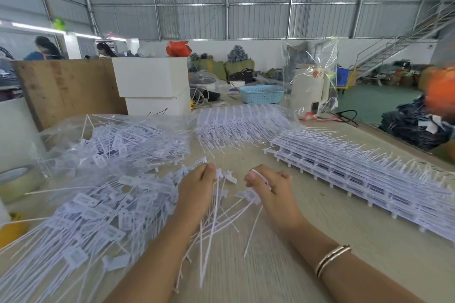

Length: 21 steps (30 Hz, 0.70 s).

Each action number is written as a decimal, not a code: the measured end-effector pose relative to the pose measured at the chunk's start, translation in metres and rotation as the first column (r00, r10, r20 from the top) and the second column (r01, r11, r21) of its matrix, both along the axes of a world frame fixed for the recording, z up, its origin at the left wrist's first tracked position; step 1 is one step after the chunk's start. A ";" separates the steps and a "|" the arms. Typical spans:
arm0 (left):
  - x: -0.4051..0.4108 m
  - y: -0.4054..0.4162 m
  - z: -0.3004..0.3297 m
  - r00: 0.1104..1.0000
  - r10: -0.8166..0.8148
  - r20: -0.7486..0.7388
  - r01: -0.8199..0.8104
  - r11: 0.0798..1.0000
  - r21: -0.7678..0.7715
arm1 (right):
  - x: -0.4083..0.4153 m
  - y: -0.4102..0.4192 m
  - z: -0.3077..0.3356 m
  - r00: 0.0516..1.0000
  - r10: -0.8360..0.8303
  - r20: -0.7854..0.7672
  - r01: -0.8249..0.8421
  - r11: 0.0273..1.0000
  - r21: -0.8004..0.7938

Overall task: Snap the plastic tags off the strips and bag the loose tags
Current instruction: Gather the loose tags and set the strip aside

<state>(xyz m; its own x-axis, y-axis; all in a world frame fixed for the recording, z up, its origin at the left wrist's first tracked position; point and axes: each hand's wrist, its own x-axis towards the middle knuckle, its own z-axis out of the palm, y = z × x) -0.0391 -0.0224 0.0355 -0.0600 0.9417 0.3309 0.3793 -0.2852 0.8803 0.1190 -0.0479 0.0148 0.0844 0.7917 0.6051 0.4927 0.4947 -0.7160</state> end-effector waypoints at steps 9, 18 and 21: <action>0.014 -0.014 -0.001 0.983 0.005 -0.184 0.040 0.971 0.235 | 0.011 0.016 -0.007 0.965 -0.227 0.130 0.256 0.921 -0.293; 0.023 -0.017 -0.006 0.977 -0.041 -0.211 0.099 0.957 0.272 | -0.010 -0.003 0.006 0.965 0.088 0.246 -0.042 0.981 -0.189; 0.019 -0.016 -0.003 0.971 -0.016 -0.240 0.086 0.955 0.284 | -0.005 -0.001 0.006 0.989 0.142 0.026 -0.135 0.972 -0.195</action>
